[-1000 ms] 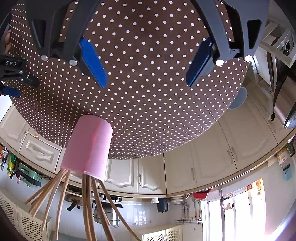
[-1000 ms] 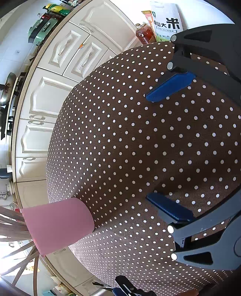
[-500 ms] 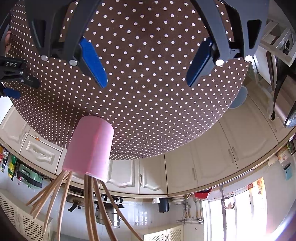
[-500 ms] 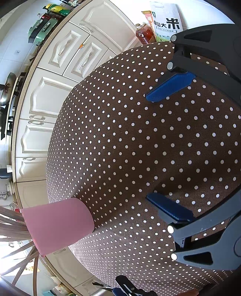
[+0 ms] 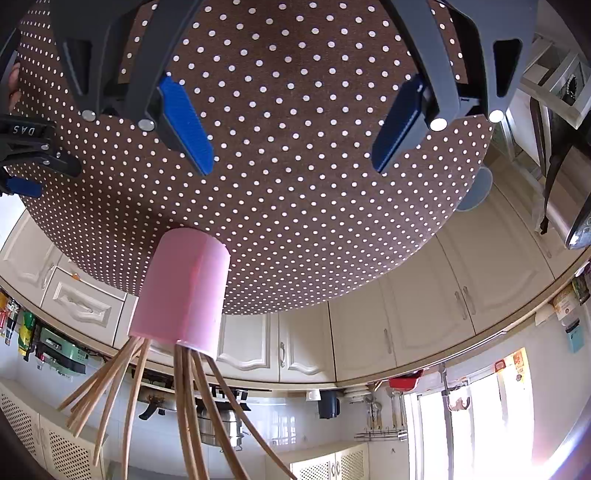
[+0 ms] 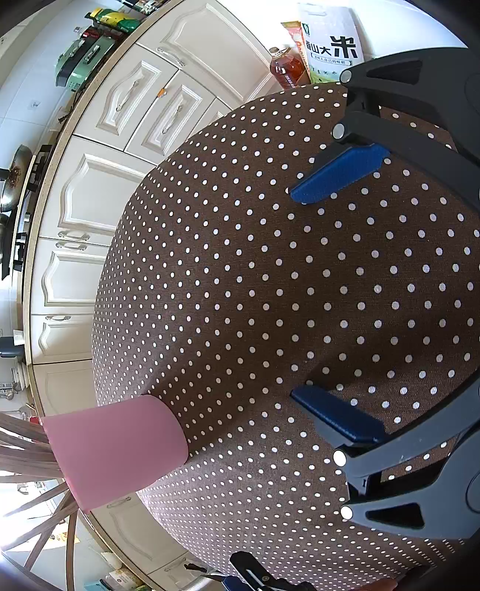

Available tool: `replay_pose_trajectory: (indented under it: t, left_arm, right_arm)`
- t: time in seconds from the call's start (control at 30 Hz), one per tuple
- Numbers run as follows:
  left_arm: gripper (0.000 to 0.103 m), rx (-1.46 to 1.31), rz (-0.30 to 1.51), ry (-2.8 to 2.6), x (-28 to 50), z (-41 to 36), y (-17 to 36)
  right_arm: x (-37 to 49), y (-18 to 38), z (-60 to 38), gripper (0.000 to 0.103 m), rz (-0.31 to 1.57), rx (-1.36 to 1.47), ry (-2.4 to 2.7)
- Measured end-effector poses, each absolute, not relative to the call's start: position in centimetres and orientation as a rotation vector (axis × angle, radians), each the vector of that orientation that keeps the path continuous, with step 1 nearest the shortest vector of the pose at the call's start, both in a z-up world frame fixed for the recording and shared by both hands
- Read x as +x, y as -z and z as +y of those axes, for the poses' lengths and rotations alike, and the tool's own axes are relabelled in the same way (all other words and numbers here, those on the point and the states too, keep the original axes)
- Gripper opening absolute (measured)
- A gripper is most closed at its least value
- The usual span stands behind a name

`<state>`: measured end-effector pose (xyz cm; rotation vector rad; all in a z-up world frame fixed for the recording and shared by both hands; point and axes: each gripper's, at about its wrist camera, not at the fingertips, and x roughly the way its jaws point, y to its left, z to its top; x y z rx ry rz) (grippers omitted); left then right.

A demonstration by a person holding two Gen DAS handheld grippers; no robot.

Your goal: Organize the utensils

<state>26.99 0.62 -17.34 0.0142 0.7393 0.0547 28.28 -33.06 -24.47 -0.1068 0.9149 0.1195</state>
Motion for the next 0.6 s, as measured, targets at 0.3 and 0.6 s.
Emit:
replay_pose_trajectory:
  t: [0.3,0.6]
  left_arm:
    - [0.086,0.01,0.74,-0.057,26.91,0.7,17.35]
    - [0.086,0.013,0.743,-0.061,26.96,0.61,17.4]
  right_arm:
    - [28.29,24.45,-33.08,0.097,0.915,-0.107,-0.12]
    - [28.23,24.42,-33.01,0.097,0.915,-0.107,-0.12]
